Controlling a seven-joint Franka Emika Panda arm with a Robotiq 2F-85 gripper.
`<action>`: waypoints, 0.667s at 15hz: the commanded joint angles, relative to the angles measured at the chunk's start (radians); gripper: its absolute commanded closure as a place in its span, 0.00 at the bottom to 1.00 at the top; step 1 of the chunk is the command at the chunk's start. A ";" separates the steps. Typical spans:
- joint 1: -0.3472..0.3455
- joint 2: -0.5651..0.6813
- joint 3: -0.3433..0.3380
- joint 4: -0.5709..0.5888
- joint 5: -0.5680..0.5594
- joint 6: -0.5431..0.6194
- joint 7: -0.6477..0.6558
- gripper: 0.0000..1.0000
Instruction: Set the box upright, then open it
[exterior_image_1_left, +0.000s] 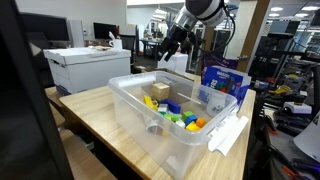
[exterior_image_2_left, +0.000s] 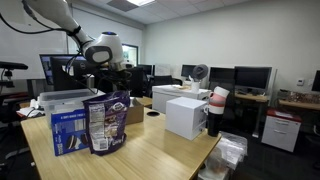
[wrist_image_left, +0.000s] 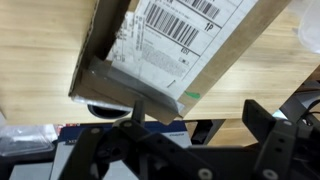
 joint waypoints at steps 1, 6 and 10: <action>-0.012 -0.062 0.034 -0.044 0.035 0.066 -0.151 0.00; -0.047 -0.064 0.094 -0.016 0.352 0.032 -0.419 0.00; -0.077 -0.068 0.125 -0.003 0.514 -0.066 -0.664 0.00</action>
